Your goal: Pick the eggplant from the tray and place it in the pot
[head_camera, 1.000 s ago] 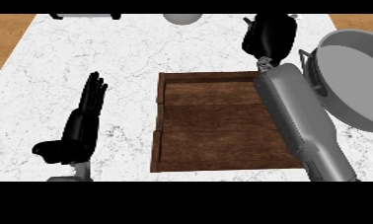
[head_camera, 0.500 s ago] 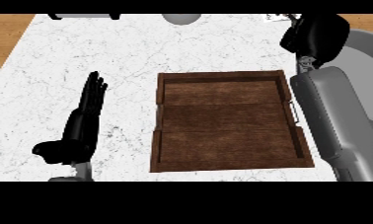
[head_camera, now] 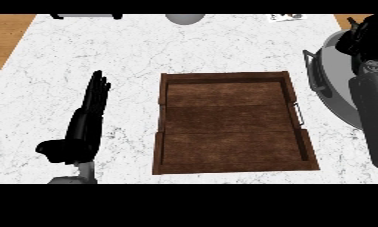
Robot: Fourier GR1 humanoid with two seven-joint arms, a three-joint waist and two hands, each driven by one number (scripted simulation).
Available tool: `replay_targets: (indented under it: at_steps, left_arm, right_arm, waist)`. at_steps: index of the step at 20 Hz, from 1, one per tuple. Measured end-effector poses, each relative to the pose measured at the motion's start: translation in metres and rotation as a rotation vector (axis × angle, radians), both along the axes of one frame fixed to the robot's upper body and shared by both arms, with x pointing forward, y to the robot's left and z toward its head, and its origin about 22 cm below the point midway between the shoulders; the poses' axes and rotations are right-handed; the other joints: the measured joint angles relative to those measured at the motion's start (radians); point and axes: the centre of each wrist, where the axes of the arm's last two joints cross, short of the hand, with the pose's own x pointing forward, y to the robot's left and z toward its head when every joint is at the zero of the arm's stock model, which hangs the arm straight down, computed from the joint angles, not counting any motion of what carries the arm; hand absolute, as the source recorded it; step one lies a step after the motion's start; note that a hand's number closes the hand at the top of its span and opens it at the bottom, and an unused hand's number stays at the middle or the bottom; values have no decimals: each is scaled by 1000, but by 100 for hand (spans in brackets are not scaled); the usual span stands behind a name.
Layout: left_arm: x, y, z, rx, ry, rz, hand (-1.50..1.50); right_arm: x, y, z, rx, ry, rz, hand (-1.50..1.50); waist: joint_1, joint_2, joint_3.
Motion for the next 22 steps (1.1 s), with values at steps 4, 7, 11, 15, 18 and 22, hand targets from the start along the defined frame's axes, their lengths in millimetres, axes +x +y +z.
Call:
replay_targets:
  at_steps: [4, 7, 11, 15, 18, 22]
  left_arm:
    - [0, 4, 1, 0, -4, -3, 0]
    - [0, 3, 0, -2, -6, -7, 0]
    - [1, 7, 1, -4, -7, -11, 0]
    - [2, 4, 1, 0, -10, -21, 0]
    - [1, -1, 3, 2, -12, -30, 0]
    - [0, -3, 3, -2, -17, -34, 0]
  right_arm:
    - [-3, -47, -4, 23, 19, -14, 150]
    - [-7, -77, -13, 62, 48, -16, 150]
    - [-12, -101, -30, 114, 111, -8, 150]
    - [-20, -122, -48, 168, 175, -41, 150]
    - [-31, -136, -63, 236, 235, -104, -150]
    - [-45, -149, -80, 326, 301, -163, -150]
  waist:
    - [5, 2, 0]
    - [10, 3, 1]
    - [14, 5, 1]
    - [21, 8, 2]
    - [26, 10, 2]
    - [32, 13, 3]
